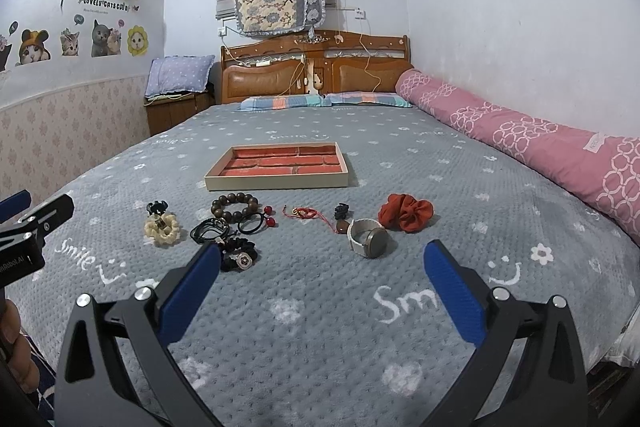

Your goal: Organize jewelry

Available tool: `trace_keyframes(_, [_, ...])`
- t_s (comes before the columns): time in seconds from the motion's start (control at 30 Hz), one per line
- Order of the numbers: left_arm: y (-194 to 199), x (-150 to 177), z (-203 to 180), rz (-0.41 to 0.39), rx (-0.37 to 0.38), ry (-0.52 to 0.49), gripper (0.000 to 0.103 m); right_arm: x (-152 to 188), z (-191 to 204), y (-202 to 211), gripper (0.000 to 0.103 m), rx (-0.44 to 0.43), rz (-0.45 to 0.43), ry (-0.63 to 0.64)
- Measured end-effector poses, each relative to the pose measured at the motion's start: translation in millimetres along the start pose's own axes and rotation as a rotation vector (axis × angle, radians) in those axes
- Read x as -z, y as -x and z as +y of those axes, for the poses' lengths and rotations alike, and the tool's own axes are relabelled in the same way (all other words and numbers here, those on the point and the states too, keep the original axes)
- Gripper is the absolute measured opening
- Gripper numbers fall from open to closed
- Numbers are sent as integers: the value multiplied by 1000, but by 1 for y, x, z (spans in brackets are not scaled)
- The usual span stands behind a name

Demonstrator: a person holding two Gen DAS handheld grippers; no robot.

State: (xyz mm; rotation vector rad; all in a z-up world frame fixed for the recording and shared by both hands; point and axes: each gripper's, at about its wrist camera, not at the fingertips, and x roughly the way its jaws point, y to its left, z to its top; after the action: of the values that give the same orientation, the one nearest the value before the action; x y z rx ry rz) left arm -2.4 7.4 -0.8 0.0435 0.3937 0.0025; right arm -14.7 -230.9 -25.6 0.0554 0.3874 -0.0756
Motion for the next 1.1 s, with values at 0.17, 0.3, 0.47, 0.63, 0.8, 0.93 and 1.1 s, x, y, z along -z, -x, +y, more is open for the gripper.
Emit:
trace_keyframes(0.17, [0,1,1,-2,0,-1,98,0,0,0,99,1,-1,-1])
trace_keyframes(0.3, [0,0,1,0,1,2,98,0,1,-1,99,2,2,-2])
trace_keyframes(0.47, [1,0,0,0,0,1,98,1,1,-1,99,1,1,0])
trace_keyframes(0.63, [1,1,1,0,1,1,98,1,1,-1,99,3,2,-3])
trace_keyframes(0.8, [1,1,0,1,1,2,98,1,1,-1,99,3,3,-1])
trace_keyframes(0.93, [1,2,0,3,2,2,98,2,2,-1,99,2,2,-1])
trace_keyframes(1.1, [-3,5,0,16,1,7,98,2,1,-2,99,-2,10,-3])
